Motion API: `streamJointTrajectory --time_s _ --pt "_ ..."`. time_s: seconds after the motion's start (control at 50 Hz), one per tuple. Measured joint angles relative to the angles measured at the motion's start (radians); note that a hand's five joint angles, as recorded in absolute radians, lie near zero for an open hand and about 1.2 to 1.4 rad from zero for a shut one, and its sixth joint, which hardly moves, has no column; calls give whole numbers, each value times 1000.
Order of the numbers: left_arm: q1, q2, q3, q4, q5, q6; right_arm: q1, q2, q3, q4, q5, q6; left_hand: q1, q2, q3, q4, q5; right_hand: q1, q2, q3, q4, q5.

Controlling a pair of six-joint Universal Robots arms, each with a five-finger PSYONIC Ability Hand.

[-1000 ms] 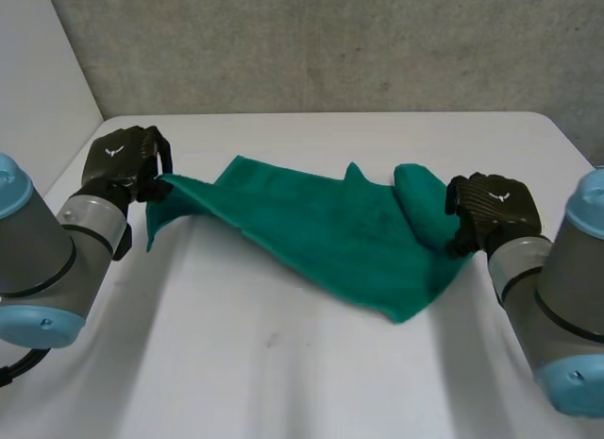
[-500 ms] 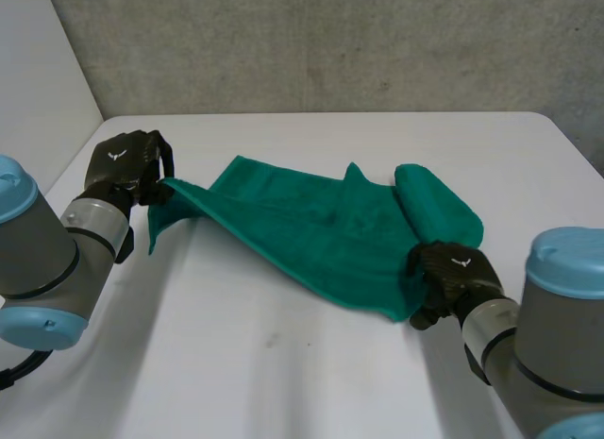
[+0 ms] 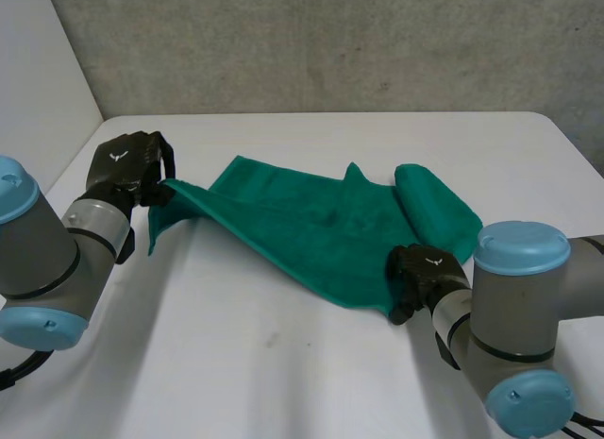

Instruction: Fold the towel.

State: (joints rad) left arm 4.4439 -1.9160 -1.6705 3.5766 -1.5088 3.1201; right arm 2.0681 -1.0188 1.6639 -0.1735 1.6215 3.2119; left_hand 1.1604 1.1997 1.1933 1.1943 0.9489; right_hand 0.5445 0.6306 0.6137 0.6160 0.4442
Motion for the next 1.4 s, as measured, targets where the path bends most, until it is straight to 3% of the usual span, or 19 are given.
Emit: streamJointTrajectory --time_s 0.04,0.1,0.14,0.18,0.32,0.42,0.46,0.48,0.58,0.7,0.86,0.96,1.04,1.1,1.14,1.26,1.4 --pt "0 0 0 0 0 0 2 11 -9 0 1 0 0 0 0 0 0 61 64 89 85 70" --pt "0 0 0 0 0 0 3 26 -21 -3 3 -1 0 0 0 0 -1 288 344 359 359 326" --pt "0 0 0 0 0 0 3 26 -21 -3 3 -1 0 0 0 0 -1 288 344 359 359 326" --pt "0 0 0 0 0 0 -2 35 -34 -9 7 -3 0 0 0 0 -1 417 540 562 570 520" --pt "2 6 0 -8 -2 1 -15 -24 -67 2 17 -38 0 0 0 0 -1 417 541 563 575 523" --pt "0 25 -2 -53 -1 7 -48 -185 -102 83 15 -221 0 0 0 0 -1 417 541 563 575 527" --pt "0 25 -2 -53 -1 7 -48 -185 -102 83 15 -221 0 0 0 0 -1 417 541 563 575 527" --pt "-1 44 -4 -90 0 11 -77 -251 -124 150 13 -357 0 0 0 0 -1 417 541 563 575 527" --pt "-6 89 -17 -172 2 24 -123 -328 -171 317 18 -636 0 0 0 0 -1 418 541 568 575 531" --pt "-20 107 -60 -243 3 77 -138 -336 -207 507 23 -842 0 0 0 0 -1 419 541 568 575 537" --pt "-51 9 -70 -250 1 187 -131 -201 -244 564 25 -872 0 0 0 0 -1 419 541 568 575 545" --pt "-60 -68 20 -237 -3 255 -129 -91 -364 553 46 -860 0 0 0 0 -1 419 542 568 575 547" --pt "-61 -114 222 -206 -9 320 -129 -42 -587 477 102 -839 0 0 2 0 -1 419 547 568 575 547" --pt "-59 -107 327 -167 -13 333 -129 -43 -700 386 130 -812 0 1 2 0 -1 419 548 571 576 547" --pt "-54 -78 434 -93 -27 335 -130 -71 -798 226 153 -765 0 1 2 0 -1 419 548 571 576 547" --pt "-48 18 502 73 -74 296 -129 -205 -780 -15 135 -705 0 1 2 0 -1 419 548 571 576 547" --pt "-45 50 387 72 -87 265 -130 -267 -617 22 64 -697 0 1 2 0 -1 419 548 571 576 548"
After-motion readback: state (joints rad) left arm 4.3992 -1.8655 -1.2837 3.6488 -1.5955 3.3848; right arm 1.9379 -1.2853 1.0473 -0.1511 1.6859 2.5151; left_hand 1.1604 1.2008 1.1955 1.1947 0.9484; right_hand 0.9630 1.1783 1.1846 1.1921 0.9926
